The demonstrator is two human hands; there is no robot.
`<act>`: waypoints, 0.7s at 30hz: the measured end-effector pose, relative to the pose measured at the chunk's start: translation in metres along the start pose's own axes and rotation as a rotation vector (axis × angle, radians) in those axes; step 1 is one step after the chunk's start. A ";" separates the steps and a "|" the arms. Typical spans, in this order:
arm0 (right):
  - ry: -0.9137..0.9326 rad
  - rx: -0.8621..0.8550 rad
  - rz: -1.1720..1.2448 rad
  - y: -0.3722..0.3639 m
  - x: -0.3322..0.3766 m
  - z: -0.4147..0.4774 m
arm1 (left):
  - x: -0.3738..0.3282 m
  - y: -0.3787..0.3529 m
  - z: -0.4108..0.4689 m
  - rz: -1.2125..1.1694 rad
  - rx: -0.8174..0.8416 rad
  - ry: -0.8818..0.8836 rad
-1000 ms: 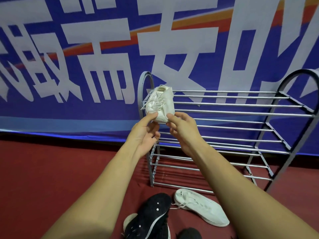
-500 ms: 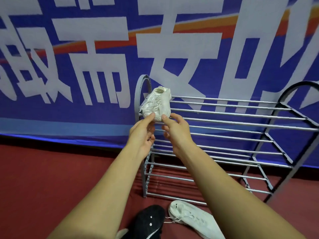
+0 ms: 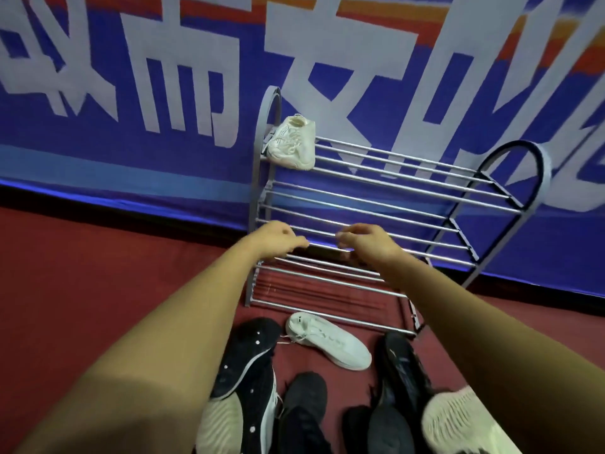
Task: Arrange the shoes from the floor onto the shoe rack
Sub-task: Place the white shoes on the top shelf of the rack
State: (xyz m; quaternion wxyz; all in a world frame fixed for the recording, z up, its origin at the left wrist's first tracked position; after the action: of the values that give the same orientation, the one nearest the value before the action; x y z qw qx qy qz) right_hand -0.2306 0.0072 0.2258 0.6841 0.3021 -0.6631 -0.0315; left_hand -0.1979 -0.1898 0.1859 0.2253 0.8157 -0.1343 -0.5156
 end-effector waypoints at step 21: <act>-0.142 0.413 -0.743 -0.048 -0.199 -0.027 | 0.059 -0.122 0.014 1.094 0.220 -0.033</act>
State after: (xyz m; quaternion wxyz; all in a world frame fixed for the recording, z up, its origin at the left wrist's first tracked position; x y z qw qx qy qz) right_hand -0.2122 0.0665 0.0293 0.5043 0.6480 -0.5470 -0.1631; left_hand -0.1863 -0.1143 0.0730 0.3716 0.6374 -0.5947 -0.3192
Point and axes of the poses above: each hand's wrist, its own z-axis towards the middle knuckle, its own y-axis out of the back of the hand, x = y × z, the point moved 4 cm from there along z, towards the middle knuckle, and after that the axes turned 8 degrees about y, right-handed, at the moved point
